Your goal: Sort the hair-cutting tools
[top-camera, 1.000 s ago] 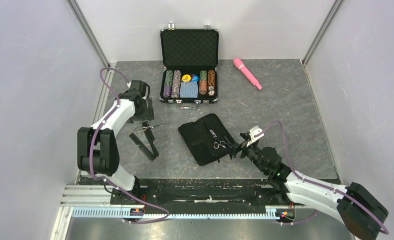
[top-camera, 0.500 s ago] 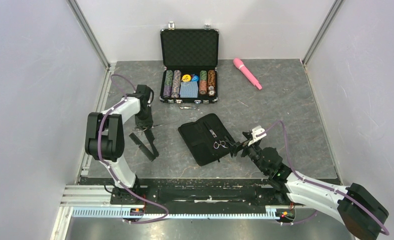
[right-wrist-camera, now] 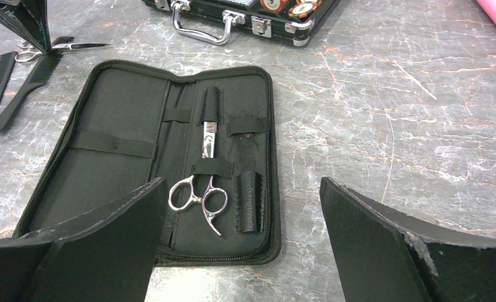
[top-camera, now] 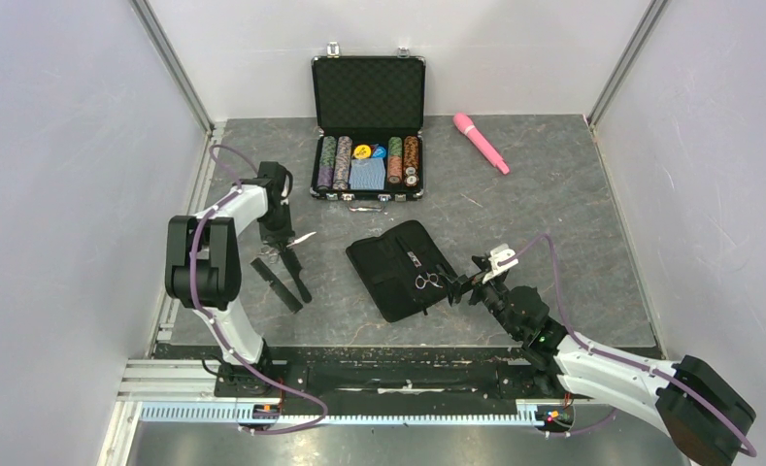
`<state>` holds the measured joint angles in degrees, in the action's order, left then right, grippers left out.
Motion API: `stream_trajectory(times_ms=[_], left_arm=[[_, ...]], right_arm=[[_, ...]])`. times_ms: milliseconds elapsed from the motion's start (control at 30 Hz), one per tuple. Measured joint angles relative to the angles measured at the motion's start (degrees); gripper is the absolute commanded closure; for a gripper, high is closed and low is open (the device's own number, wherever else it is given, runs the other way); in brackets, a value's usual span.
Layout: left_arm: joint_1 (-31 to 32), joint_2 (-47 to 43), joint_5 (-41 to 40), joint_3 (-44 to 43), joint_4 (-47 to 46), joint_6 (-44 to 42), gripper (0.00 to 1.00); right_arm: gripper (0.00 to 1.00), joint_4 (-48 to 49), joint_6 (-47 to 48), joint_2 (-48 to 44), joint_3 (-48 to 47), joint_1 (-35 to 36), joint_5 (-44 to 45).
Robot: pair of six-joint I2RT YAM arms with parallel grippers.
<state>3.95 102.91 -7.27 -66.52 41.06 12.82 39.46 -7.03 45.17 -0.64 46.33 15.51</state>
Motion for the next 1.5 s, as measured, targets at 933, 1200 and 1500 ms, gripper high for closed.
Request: stream_trajectory(times_ms=[933, 1200, 1500], left_arm=[[-6.58, -9.18, 1.81, 6.71, -1.57, 5.60, 0.58], [-18.82, -21.88, 12.04, 18.58, -9.77, 14.23, 0.58], [-17.97, -20.11, 14.93, 18.10, -10.97, 14.32, 0.66]], right_arm=[[0.07, 0.33, -0.02, 0.63, 0.00, 0.00, 0.04], [0.06, 0.37, -0.35, 0.66, 0.00, 0.00, -0.02], [0.06, 0.42, -0.44, 0.81, 0.00, 0.00, -0.04]])
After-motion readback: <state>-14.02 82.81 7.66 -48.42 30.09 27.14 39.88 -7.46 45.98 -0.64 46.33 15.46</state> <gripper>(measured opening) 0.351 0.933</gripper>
